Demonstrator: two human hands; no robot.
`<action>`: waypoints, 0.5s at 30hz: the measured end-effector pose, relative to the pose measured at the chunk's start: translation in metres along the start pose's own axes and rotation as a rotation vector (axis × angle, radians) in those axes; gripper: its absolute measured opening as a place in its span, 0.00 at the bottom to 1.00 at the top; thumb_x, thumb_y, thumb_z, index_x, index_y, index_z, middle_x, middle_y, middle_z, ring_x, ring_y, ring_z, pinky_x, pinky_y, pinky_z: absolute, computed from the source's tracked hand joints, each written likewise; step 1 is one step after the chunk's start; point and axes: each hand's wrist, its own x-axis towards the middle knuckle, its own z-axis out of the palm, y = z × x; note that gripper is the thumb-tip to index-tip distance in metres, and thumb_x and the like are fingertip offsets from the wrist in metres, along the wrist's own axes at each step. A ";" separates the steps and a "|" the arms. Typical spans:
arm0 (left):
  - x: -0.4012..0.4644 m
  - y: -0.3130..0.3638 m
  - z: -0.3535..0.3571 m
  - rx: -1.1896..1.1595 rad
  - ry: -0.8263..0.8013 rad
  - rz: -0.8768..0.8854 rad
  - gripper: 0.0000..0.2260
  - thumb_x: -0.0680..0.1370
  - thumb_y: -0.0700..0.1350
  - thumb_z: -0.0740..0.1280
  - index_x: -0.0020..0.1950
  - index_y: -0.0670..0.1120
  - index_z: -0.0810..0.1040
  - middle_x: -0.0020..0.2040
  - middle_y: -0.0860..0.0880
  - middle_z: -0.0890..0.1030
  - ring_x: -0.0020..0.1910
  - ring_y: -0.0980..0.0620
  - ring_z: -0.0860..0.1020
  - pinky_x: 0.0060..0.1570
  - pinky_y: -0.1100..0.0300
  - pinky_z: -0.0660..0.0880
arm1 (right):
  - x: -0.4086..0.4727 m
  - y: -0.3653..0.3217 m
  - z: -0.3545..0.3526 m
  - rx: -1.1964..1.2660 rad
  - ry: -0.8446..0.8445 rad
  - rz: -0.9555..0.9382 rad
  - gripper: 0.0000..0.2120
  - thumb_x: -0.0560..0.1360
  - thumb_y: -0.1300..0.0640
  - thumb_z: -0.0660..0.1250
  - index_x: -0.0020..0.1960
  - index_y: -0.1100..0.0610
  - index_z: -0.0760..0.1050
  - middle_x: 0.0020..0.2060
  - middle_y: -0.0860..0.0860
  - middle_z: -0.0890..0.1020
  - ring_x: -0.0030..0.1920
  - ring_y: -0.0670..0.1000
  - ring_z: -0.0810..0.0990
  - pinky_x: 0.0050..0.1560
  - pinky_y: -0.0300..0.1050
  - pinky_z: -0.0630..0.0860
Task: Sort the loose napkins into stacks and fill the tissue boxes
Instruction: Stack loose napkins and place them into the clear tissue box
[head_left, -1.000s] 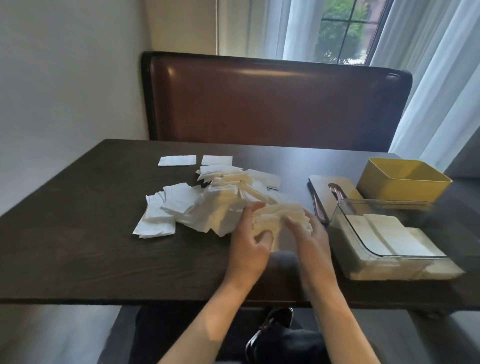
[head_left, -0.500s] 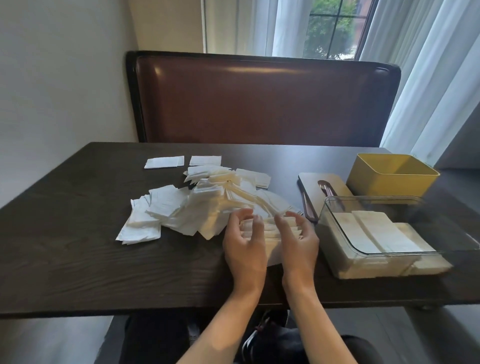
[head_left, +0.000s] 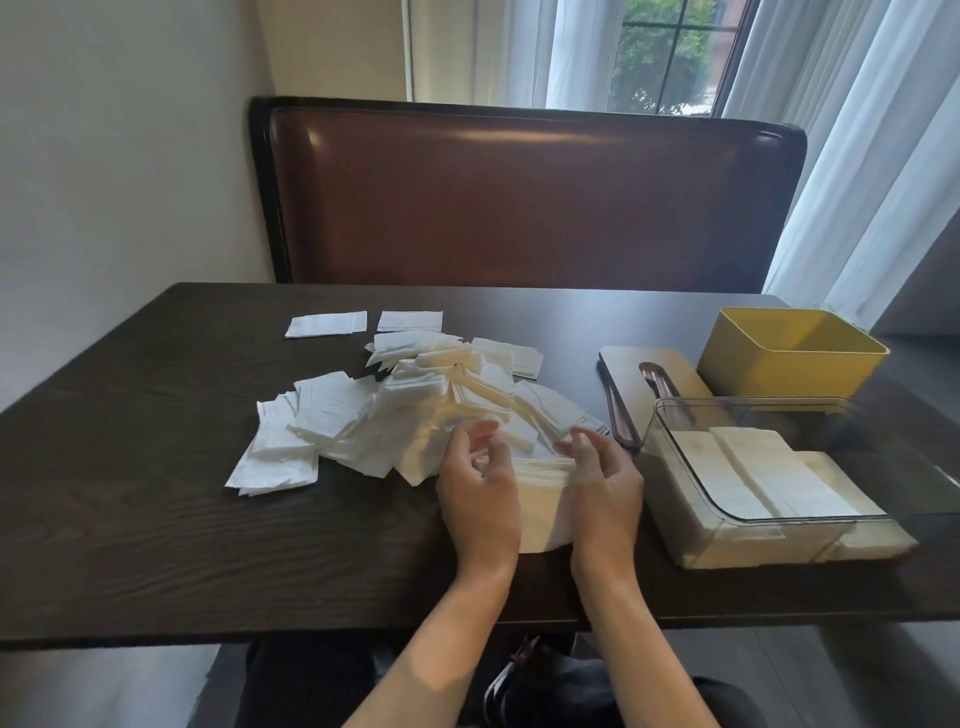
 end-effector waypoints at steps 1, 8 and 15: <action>0.001 0.000 0.002 0.024 -0.013 0.012 0.07 0.79 0.37 0.65 0.51 0.47 0.80 0.46 0.56 0.82 0.47 0.63 0.78 0.46 0.73 0.71 | 0.000 0.000 0.003 -0.033 0.001 -0.022 0.09 0.80 0.54 0.64 0.46 0.53 0.82 0.38 0.48 0.85 0.43 0.49 0.84 0.48 0.53 0.79; 0.013 0.007 0.005 0.032 0.001 0.017 0.07 0.80 0.42 0.66 0.43 0.46 0.81 0.35 0.54 0.80 0.34 0.60 0.75 0.38 0.63 0.71 | -0.003 -0.006 0.006 -0.015 -0.055 -0.140 0.13 0.80 0.47 0.63 0.42 0.51 0.81 0.35 0.44 0.83 0.41 0.50 0.81 0.42 0.43 0.74; 0.028 0.022 -0.003 -0.102 -0.004 -0.080 0.12 0.78 0.54 0.64 0.44 0.47 0.81 0.34 0.53 0.79 0.39 0.51 0.79 0.45 0.53 0.75 | -0.005 -0.009 -0.015 -0.017 -0.452 -0.194 0.09 0.74 0.59 0.73 0.54 0.55 0.79 0.44 0.47 0.85 0.46 0.46 0.84 0.43 0.37 0.78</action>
